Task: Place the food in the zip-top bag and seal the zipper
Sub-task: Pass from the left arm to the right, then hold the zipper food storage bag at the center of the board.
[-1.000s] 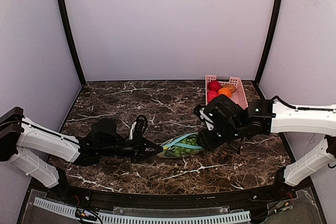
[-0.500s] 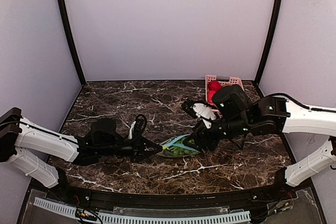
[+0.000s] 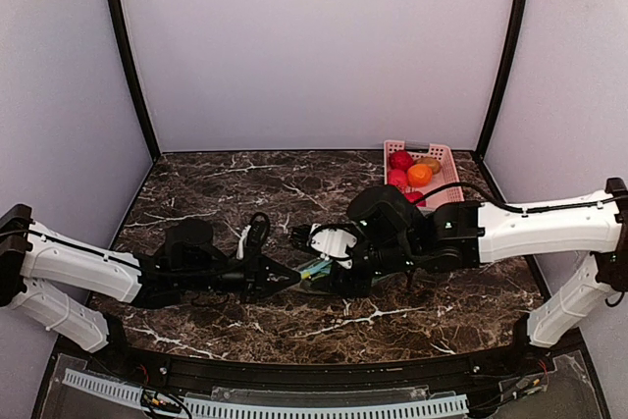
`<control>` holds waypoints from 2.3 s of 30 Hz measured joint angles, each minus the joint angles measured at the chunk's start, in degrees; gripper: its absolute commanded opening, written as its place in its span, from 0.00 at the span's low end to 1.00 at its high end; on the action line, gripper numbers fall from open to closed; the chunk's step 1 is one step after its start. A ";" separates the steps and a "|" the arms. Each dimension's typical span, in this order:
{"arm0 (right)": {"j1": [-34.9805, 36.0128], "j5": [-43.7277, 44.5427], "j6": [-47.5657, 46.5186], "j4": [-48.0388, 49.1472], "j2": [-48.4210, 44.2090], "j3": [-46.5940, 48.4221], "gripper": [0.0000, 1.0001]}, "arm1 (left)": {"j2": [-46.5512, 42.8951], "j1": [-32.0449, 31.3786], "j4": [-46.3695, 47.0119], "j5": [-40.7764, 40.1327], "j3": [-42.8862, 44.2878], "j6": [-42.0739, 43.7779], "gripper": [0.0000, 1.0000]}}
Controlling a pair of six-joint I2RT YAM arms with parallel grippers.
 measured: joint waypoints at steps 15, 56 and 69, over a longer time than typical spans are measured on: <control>2.45 12.59 -12.46 5.44 5.20 -0.22 0.12 | -0.98 0.15 -1.42 -0.76 0.00 0.07 0.01; -4.92 -16.20 13.53 -22.05 5.18 11.82 0.00 | -11.19 -3.41 -20.09 -1.81 4.63 48.04 0.58; -5.88 -20.72 15.17 -21.09 5.33 11.82 0.00 | -4.09 -4.85 -18.18 -1.97 7.41 51.39 0.36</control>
